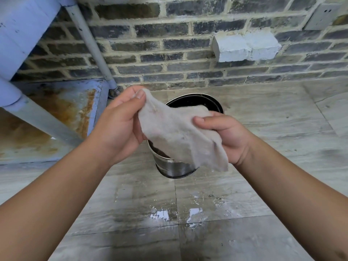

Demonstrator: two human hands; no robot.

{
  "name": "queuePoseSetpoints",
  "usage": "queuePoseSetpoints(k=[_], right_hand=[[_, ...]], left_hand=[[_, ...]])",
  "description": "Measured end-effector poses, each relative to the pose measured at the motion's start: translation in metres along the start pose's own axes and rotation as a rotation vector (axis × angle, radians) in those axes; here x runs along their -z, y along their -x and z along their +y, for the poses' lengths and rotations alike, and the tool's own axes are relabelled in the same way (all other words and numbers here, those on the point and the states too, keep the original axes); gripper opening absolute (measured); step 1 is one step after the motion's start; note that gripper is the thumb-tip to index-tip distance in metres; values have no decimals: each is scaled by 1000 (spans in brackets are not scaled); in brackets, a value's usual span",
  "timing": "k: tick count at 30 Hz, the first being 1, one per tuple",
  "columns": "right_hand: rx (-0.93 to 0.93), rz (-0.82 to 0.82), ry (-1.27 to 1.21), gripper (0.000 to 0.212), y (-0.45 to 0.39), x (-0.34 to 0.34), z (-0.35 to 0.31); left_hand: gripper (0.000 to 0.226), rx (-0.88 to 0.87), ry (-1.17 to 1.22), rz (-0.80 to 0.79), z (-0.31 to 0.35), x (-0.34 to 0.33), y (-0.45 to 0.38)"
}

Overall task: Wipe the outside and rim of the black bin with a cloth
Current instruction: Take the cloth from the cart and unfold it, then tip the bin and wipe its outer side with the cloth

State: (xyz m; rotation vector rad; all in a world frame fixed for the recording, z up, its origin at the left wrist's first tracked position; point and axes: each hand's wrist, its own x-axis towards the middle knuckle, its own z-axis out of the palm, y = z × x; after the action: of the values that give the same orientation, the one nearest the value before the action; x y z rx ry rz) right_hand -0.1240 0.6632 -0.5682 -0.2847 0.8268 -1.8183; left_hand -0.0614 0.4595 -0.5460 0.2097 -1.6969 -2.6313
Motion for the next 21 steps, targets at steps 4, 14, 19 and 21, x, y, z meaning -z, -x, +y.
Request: queuePoseSetpoints(k=[4,14,19,21], right_hand=[[160,32,-71,47,8,2,-11],[375,159,-247,46,34,36,-43],[420,315,-272,49,41,51,-41],[430,357,-267,49,44,55,-40]], left_hand=[[12,125,47,-86,-9,8,-2],[75,124,-1429,-264,-109,-30,-11],[23,-5,-1805,-228,-147,-43,-26],[31,2,-1781,-187,-146,-38,-29]])
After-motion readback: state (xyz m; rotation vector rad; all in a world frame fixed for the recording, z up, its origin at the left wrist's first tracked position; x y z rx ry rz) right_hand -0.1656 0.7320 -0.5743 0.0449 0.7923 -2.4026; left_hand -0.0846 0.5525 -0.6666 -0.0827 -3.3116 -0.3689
